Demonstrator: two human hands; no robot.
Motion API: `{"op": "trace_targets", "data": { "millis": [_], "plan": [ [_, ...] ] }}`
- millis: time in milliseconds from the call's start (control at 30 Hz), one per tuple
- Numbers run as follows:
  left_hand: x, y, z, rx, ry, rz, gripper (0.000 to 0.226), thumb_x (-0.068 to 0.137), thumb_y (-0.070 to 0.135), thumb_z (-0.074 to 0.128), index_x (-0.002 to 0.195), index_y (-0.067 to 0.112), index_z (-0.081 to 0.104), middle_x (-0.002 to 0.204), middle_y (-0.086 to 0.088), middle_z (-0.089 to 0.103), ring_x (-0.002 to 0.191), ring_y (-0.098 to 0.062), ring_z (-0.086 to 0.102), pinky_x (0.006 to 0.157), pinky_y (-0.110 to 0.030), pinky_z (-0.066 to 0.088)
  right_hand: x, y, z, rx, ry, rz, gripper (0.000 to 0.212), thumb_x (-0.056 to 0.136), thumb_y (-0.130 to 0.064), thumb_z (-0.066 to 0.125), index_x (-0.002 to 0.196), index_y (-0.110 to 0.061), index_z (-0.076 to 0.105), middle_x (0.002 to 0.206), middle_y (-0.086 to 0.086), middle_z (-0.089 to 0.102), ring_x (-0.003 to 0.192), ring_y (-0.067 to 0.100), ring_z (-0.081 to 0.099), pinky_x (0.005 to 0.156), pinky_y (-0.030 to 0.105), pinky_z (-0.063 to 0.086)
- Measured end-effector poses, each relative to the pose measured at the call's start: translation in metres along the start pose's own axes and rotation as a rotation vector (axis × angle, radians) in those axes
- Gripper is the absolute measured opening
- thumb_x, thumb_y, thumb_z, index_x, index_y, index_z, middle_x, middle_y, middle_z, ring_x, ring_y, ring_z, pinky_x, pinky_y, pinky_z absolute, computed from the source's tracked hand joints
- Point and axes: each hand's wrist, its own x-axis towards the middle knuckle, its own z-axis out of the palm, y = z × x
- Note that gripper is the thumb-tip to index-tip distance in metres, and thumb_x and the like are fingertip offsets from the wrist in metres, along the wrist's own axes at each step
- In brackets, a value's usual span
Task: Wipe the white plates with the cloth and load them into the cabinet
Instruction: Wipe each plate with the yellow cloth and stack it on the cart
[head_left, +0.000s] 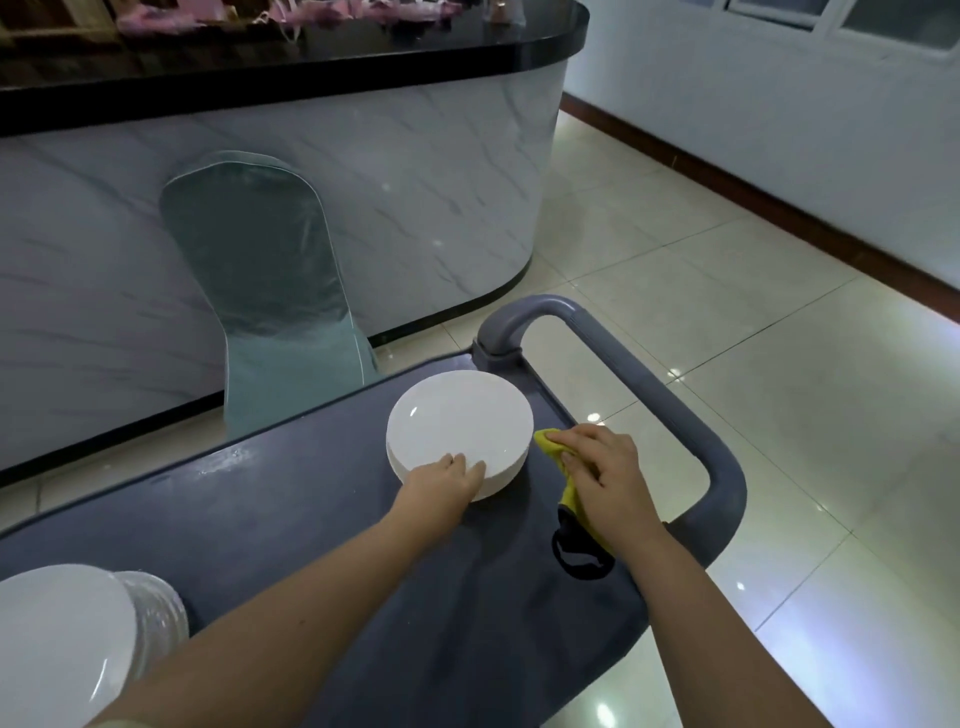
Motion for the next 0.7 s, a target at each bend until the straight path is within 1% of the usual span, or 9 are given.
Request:
{"op": "trace_targets", "data": {
  "millis": [67,133,167,233,300,367,467,567,700],
  "plan": [
    [-0.005,0.004,0.005,-0.01,-0.007,0.043,0.064,0.065,-0.001,0.078,0.126,0.001,0.061,0.11,-0.024,0.066,0.099,-0.035,0.067,0.066,-0.037,0.058,-0.005,0.003,0.002,-0.004,-0.013,0.02,0.035,0.097,-0.012,0.055,0.11,-0.045,0.062,0.11,-0.024,0.052,0.107,-0.007,0.035,0.089,-0.001,0.027],
    [-0.009,0.005,0.011,0.015,0.007,0.035,0.065,0.059,0.0,0.081,0.123,0.004,0.065,0.11,-0.022,0.068,0.098,-0.034,0.068,0.061,-0.035,0.057,-0.01,0.006,0.005,-0.017,-0.025,0.034,0.033,0.097,-0.012,0.055,0.11,-0.041,0.064,0.109,-0.025,0.051,0.107,-0.01,0.033,0.088,-0.001,0.026],
    [-0.01,0.005,0.014,0.007,-0.016,0.019,0.067,0.065,0.002,0.078,0.129,0.006,0.06,0.12,-0.022,0.064,0.107,-0.033,0.065,0.067,-0.035,0.056,-0.012,0.007,0.006,-0.021,-0.034,0.036,0.032,0.097,-0.013,0.055,0.11,-0.041,0.065,0.109,-0.025,0.051,0.108,-0.011,0.033,0.088,-0.001,0.026],
    [-0.012,0.001,0.021,-0.04,-0.12,-0.013,0.062,0.084,0.001,0.058,0.143,0.009,0.041,0.141,-0.018,0.047,0.128,-0.032,0.047,0.085,-0.042,0.051,-0.015,0.008,0.009,-0.021,-0.054,0.038,0.031,0.097,-0.014,0.055,0.11,-0.04,0.066,0.11,-0.021,0.053,0.108,-0.009,0.034,0.088,-0.001,0.027],
    [-0.014,-0.003,0.021,-0.083,-0.171,-0.033,0.043,0.092,0.006,0.047,0.134,0.015,0.047,0.132,-0.009,0.051,0.123,-0.029,0.047,0.082,-0.043,0.05,-0.015,0.004,0.014,-0.025,-0.072,0.031,0.03,0.097,-0.014,0.055,0.112,-0.035,0.069,0.111,-0.017,0.055,0.107,-0.002,0.037,0.088,0.0,0.026],
    [-0.02,-0.009,0.011,-0.137,-0.089,-0.134,0.025,0.099,0.025,0.043,0.117,0.019,0.057,0.115,-0.003,0.061,0.109,-0.026,0.056,0.076,-0.039,0.05,-0.011,-0.006,0.023,-0.034,-0.08,-0.013,0.03,0.095,-0.013,0.057,0.113,-0.033,0.07,0.109,-0.018,0.055,0.105,0.007,0.039,0.089,0.001,0.026],
    [-0.041,-0.029,-0.01,-0.275,0.149,-0.332,0.029,0.098,0.043,0.047,0.105,0.022,0.066,0.1,0.0,0.067,0.095,-0.024,0.061,0.07,-0.034,0.046,-0.002,-0.036,0.044,-0.039,-0.103,-0.166,0.027,0.094,-0.013,0.061,0.113,-0.029,0.071,0.108,-0.013,0.058,0.102,0.011,0.039,0.09,0.006,0.028],
    [-0.084,-0.053,-0.03,-0.416,0.434,-0.54,0.018,0.092,0.032,0.062,0.094,0.016,0.069,0.091,-0.005,0.065,0.091,-0.027,0.058,0.068,-0.037,0.05,0.006,-0.076,0.073,-0.036,-0.156,-0.361,0.025,0.093,-0.011,0.062,0.113,-0.021,0.072,0.11,-0.003,0.062,0.099,0.019,0.044,0.09,0.018,0.034],
    [-0.164,-0.076,-0.038,-0.53,0.613,-0.914,0.01,0.086,0.021,0.068,0.095,0.016,0.069,0.092,-0.006,0.064,0.089,-0.023,0.058,0.076,-0.036,0.048,0.004,-0.122,0.118,-0.044,-0.252,-0.619,0.027,0.09,-0.007,0.062,0.113,-0.016,0.072,0.109,0.005,0.065,0.091,0.032,0.052,0.086,0.033,0.038]
  ]
}}
